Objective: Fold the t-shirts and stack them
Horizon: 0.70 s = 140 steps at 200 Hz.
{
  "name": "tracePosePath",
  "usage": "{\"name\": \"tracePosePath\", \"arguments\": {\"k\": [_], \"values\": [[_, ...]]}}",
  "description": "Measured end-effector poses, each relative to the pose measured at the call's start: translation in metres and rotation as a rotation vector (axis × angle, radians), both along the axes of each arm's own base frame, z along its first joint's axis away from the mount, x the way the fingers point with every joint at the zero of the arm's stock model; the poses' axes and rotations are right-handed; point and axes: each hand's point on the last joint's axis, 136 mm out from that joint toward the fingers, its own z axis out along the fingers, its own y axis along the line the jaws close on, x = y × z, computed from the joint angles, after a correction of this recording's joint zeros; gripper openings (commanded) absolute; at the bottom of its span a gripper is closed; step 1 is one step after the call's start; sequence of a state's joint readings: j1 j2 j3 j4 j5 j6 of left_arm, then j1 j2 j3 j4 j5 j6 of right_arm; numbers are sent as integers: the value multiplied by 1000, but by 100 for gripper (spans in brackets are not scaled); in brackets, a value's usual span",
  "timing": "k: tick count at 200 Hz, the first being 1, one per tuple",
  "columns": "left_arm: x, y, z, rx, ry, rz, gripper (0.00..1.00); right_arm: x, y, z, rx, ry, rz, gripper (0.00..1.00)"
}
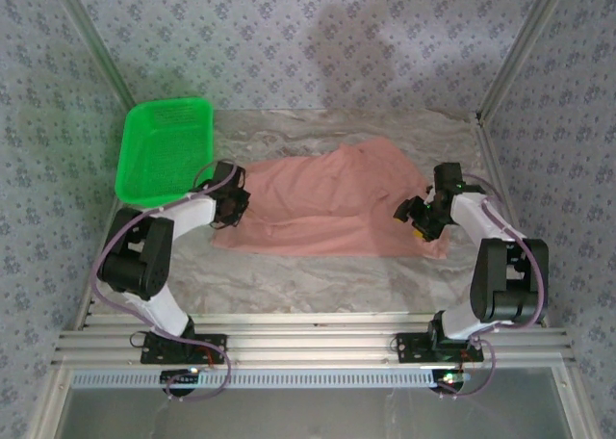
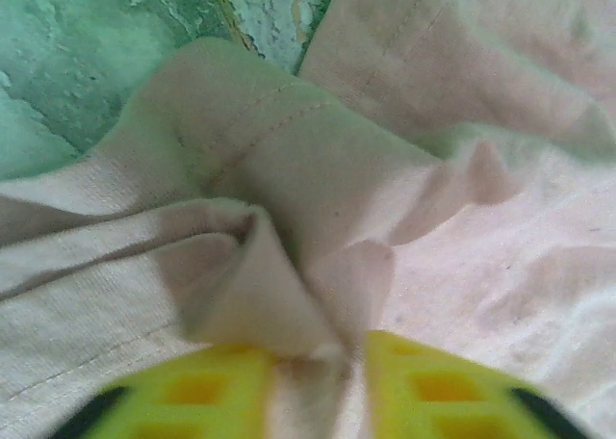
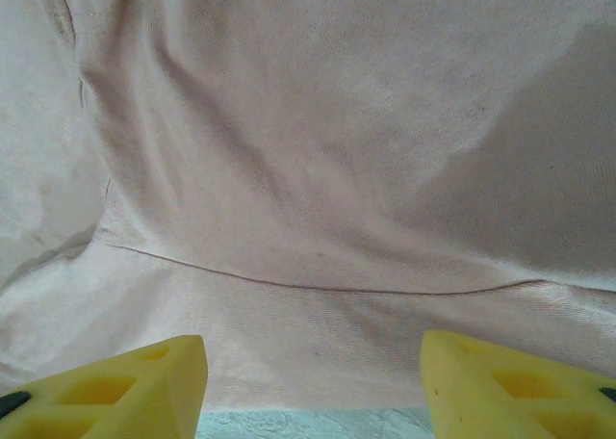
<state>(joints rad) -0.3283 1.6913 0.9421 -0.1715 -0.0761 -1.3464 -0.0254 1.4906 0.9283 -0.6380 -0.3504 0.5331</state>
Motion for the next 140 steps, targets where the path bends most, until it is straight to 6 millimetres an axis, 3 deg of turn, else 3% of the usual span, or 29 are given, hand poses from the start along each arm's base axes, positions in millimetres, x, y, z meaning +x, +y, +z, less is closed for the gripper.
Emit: {"name": "tracePosePath", "arguments": {"k": [40,87,108,125,140], "values": [[-4,6,-2,13,29,9,0,0,1,-1,6,2,2,62],[-14,36,-11,62,96,71,0,2,1,-1,6,1,1,61],[-17,43,-13,76,116,87,21,3,1,0,6,-3,1,62],[-22,46,-13,85,133,93,47,4,1,-1,6,-2,2,62],[-26,47,-9,86,143,95,59,8,1,2,4,-7,5,62]]}}
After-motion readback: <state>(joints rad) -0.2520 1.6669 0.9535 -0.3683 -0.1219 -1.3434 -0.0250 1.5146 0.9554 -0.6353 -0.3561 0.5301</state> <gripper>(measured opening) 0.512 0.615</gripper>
